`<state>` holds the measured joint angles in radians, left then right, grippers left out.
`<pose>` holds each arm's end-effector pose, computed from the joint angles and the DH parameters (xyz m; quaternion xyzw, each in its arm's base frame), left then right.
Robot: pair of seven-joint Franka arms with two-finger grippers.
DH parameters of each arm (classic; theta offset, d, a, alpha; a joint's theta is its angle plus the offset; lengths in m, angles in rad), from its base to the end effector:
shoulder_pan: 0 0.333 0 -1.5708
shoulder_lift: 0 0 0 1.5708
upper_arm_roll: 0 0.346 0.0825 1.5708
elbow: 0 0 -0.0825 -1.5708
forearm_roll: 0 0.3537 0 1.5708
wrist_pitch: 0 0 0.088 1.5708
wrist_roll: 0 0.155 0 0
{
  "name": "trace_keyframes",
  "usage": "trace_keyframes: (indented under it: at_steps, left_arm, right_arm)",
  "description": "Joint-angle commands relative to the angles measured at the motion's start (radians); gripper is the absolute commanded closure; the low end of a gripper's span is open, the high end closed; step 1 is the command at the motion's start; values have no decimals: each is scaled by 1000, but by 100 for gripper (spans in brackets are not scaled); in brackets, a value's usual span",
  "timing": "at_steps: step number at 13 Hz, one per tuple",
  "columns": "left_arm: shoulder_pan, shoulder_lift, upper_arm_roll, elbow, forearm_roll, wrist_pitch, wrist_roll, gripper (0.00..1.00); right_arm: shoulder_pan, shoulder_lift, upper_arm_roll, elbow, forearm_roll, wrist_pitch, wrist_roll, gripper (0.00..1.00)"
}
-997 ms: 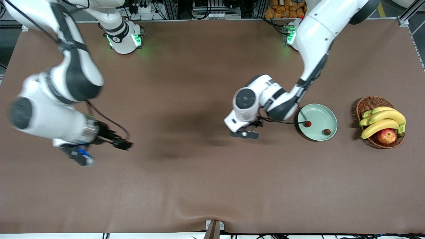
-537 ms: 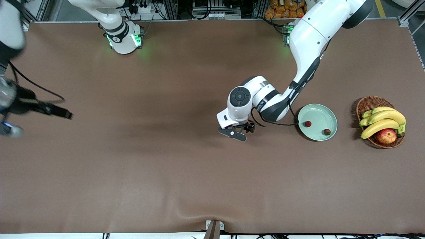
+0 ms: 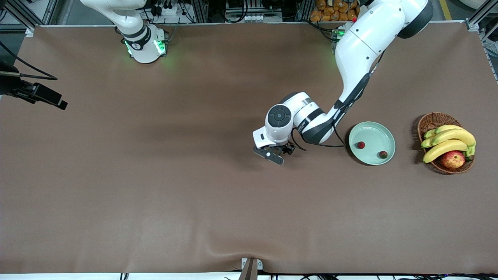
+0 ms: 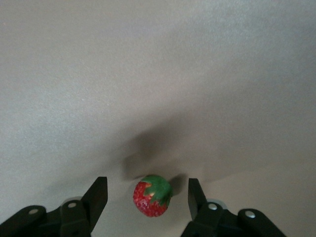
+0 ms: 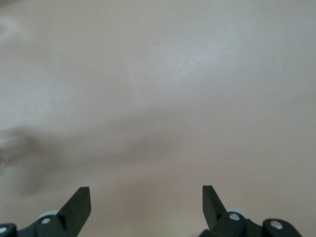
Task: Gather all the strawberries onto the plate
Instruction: 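Grasp the middle strawberry with the left gripper while the right gripper retracts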
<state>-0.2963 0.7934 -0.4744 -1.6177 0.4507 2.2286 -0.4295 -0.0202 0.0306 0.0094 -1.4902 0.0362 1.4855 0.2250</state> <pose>0.5288 -0.4206 0.1822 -0.9652 0.2591 0.0277 0.0224 0.5247 0.0001 0.6185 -0.9929 0.1164 0.0195 0.0162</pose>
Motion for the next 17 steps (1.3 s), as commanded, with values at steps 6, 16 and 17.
trace_keyframes:
  at_steps: [6, 16, 17]
  left_arm:
    - [2, 1, -7, -10, 9, 8, 18, 36]
    - [90, -71, -32, -4, -4, -91, 18, 94]
    - [158, -104, -67, -8, -29, -119, 20, 94]
  right_arm:
    - [40, -24, -25, 7, 11, 19, -64, 0]
    - [54, -38, -20, -9, -55, 42, -70, 0]
    - [52, -37, -20, -9, -53, 44, -70, 0]
